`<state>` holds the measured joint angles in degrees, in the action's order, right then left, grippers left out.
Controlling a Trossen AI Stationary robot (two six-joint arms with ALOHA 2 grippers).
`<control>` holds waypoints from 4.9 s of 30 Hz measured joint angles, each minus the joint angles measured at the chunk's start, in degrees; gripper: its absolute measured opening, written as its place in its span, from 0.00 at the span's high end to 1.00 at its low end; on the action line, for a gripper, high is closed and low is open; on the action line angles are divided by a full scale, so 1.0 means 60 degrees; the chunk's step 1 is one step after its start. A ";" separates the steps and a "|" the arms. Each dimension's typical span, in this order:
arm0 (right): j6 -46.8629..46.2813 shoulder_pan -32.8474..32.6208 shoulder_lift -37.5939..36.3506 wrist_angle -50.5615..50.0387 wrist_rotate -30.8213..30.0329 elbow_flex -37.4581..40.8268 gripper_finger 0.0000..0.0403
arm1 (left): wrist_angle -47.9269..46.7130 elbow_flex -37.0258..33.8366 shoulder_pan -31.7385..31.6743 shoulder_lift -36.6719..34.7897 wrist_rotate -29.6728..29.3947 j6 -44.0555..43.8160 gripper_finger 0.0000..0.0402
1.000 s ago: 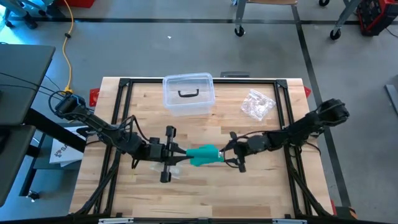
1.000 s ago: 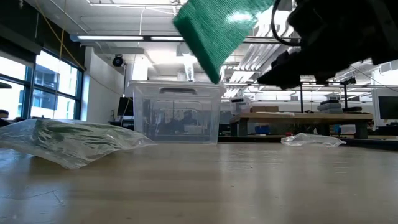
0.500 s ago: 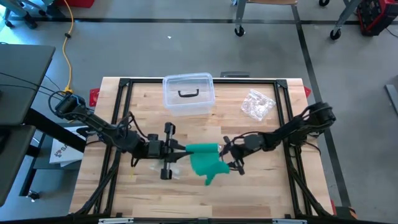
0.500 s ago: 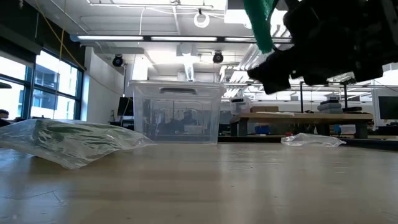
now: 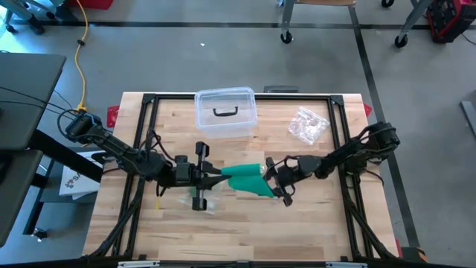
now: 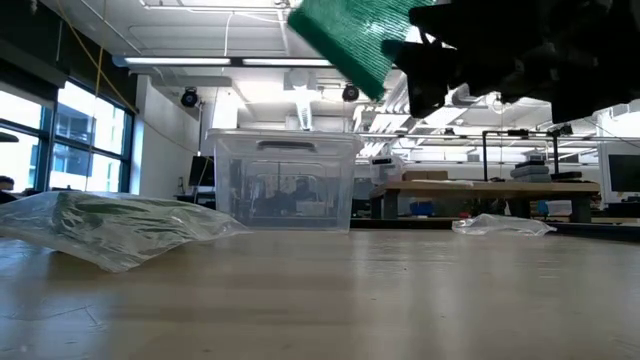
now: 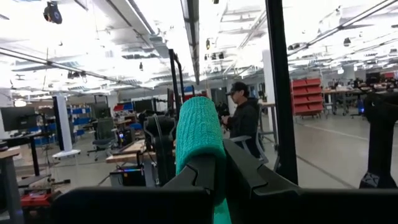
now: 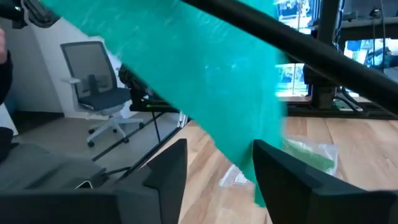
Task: Roll bandage
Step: Roll the dark green bandage
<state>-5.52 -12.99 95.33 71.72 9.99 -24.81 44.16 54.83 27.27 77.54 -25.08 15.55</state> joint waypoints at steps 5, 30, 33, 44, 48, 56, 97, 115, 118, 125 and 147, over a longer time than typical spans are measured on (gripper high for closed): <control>0.0294 -0.0004 0.0000 -0.0433 -0.0115 -0.0536 0.66 | 0.0228 0.0000 -0.0078 0.0000 0.0018 0.0005 0.98; 0.2657 -0.0291 -0.0007 -0.0661 -0.5603 -0.1361 1.00 | 0.0899 0.0444 0.1164 -0.0004 -0.2212 0.0742 0.98; 0.2391 -0.0334 -0.0007 -0.0785 -0.4870 -0.1361 1.00 | 0.0893 0.0444 0.1224 0.0000 -0.2544 0.0772 0.98; 0.1622 -0.0677 -0.0022 -0.2141 -0.4295 -0.1359 0.63 | 0.0824 0.0444 0.1149 0.0000 -0.3676 0.0779 0.98; 0.1229 -0.0810 -0.0022 -0.2155 -0.4112 -0.1357 0.47 | 0.0828 0.0444 0.1138 0.0000 -0.3747 0.0758 0.98; 0.0713 -0.0960 -0.0029 -0.1634 -0.6435 -0.1357 0.46 | 0.0835 0.0444 0.1120 0.0000 -0.4034 0.0494 0.98; 0.0791 -0.3072 -0.2629 -1.0443 -0.7290 -0.1015 0.50 | 0.0806 0.0441 0.1198 0.0066 -0.6273 0.0513 0.98; 0.3572 -0.1141 0.1778 0.3018 -0.6074 0.0000 0.48 | 0.0835 0.0440 0.1137 0.0055 -0.5819 0.0433 0.98; 0.3259 -0.0907 0.1769 0.3053 -0.6787 -0.0247 0.48 | 0.0831 0.0441 0.1139 0.0055 -0.5768 0.0437 0.98; 0.3091 -0.0765 0.1719 0.3052 -0.7242 -0.0286 0.48 | 0.0829 0.0441 0.1139 0.0055 -0.5646 0.0437 0.98; 0.3154 0.0484 0.1719 -0.1051 -0.4417 -0.2617 0.48 | 0.0831 0.0440 0.1152 0.0058 -0.4994 0.0270 0.98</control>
<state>13.40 -10.09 105.65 65.41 -16.51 -40.51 49.15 57.47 34.18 77.89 -55.05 17.17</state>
